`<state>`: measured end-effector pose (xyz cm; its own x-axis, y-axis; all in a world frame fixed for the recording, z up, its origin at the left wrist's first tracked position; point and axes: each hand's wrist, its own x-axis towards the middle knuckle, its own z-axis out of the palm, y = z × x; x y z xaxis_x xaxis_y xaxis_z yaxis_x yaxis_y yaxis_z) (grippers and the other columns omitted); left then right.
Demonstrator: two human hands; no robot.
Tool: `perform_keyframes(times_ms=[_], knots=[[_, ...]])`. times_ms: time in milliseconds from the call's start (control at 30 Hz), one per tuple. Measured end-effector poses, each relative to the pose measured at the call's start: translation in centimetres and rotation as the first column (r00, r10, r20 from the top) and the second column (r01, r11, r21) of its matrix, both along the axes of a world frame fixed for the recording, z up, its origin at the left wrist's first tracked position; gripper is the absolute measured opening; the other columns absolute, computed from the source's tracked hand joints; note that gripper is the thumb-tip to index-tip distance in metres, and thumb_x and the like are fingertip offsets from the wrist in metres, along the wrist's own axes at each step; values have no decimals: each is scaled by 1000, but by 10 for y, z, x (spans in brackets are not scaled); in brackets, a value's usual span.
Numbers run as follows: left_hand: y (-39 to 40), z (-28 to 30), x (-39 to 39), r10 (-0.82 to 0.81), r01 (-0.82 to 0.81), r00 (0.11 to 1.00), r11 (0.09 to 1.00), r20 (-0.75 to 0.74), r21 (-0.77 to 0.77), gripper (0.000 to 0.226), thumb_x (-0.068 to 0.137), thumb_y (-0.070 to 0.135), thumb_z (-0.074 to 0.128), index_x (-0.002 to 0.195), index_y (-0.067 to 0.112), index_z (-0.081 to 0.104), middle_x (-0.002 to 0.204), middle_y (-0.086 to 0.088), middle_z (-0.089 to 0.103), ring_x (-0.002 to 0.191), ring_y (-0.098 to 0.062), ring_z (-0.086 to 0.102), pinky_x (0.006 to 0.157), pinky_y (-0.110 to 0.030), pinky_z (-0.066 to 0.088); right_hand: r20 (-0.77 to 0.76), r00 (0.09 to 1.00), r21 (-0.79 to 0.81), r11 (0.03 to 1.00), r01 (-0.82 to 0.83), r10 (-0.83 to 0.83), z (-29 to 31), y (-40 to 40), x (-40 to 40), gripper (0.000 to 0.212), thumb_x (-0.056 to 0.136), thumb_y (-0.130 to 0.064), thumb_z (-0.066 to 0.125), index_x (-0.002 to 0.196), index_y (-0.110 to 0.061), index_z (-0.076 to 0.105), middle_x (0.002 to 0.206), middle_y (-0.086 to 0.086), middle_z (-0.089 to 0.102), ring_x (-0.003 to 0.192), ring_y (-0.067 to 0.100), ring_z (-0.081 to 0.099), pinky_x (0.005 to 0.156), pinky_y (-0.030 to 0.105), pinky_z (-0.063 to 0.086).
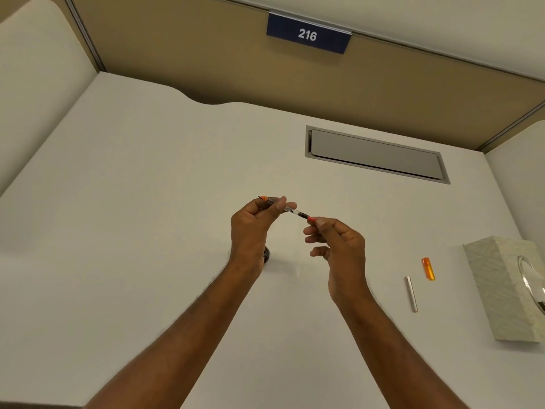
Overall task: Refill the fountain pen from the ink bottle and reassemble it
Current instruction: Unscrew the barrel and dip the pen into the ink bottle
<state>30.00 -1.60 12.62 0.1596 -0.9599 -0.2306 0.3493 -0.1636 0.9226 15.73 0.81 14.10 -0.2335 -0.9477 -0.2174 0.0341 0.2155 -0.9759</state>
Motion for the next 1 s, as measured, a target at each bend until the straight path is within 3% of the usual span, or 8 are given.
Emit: perform_keyframes(times_ms=[133, 200, 267, 333, 500, 600, 733, 1000], knots=[[12, -15, 14, 8, -13, 997, 998, -82, -65, 46, 81, 27, 78, 121, 9, 65, 113, -8, 76, 107, -17, 70, 107, -45, 47, -41, 999, -100, 995, -18, 14, 10, -15, -8, 17, 95, -9, 57, 91, -6, 73, 79, 9, 73, 71, 21, 66, 54, 30, 49], [23, -27, 31, 45, -50, 997, 995, -63, -82, 61, 80, 30, 76, 134, 11, 55, 125, -9, 71, 117, -19, 65, 109, -45, 44, -255, 965, -213, 971, -112, 55, 18, -22, -16, 16, 93, -10, 58, 86, -10, 72, 77, 3, 73, 71, 20, 66, 54, 33, 51], [33, -38, 50, 92, -90, 996, 992, 20, -91, 67, 78, 31, 74, 138, 12, 50, 131, -8, 67, 128, -19, 59, 109, -42, 44, -627, 773, -276, 902, -331, 92, 22, -27, -25, 11, 91, -14, 62, 84, -15, 71, 80, -6, 71, 75, 13, 65, 57, 32, 51], [38, -46, 65, 94, -79, 986, 990, 136, -114, 65, 78, 30, 74, 136, 13, 51, 131, -6, 67, 130, -16, 57, 107, -39, 44, -816, 568, -235, 837, -494, 106, 23, -28, -28, 8, 90, -20, 63, 85, -20, 69, 84, -10, 69, 79, 11, 63, 61, 33, 52], [31, -51, 77, -82, 178, 878, 970, 471, -164, 45, 83, 23, 78, 125, 21, 62, 126, 7, 69, 128, -11, 57, 110, -45, 44, -908, 386, -130, 770, -624, 160, 11, -27, -19, 7, 91, -28, 60, 89, -26, 67, 85, -14, 64, 82, 9, 57, 66, 34, 52], [25, -56, 73, -185, 306, 792, 945, 582, -115, 44, 81, 29, 80, 123, 27, 66, 129, 16, 66, 131, -1, 52, 112, -36, 41, -943, 298, -92, 746, -660, 147, 5, -27, -13, 5, 91, -30, 61, 90, -28, 66, 85, -15, 63, 83, 7, 55, 64, 31, 51], [21, -70, 66, -274, 408, 730, 910, 626, -77, 49, 79, 32, 81, 126, 29, 66, 136, 21, 59, 134, 7, 44, 112, -19, 32, -967, 206, -39, 711, -702, 150, -3, -27, -8, 9, 91, -31, 58, 93, -26, 66, 87, -12, 64, 85, 10, 56, 63, 34, 51], [14, -94, 55, -269, 424, 736, 898, 621, -115, 46, 75, 27, 84, 120, 23, 71, 130, 12, 66, 133, -4, 50, 114, -33, 38, -968, 96, 76, 634, -769, 233, -15, -34, -1, 13, 94, -31, 55, 101, -27, 66, 95, -11, 64, 90, 13, 55, 61, 35, 51]])
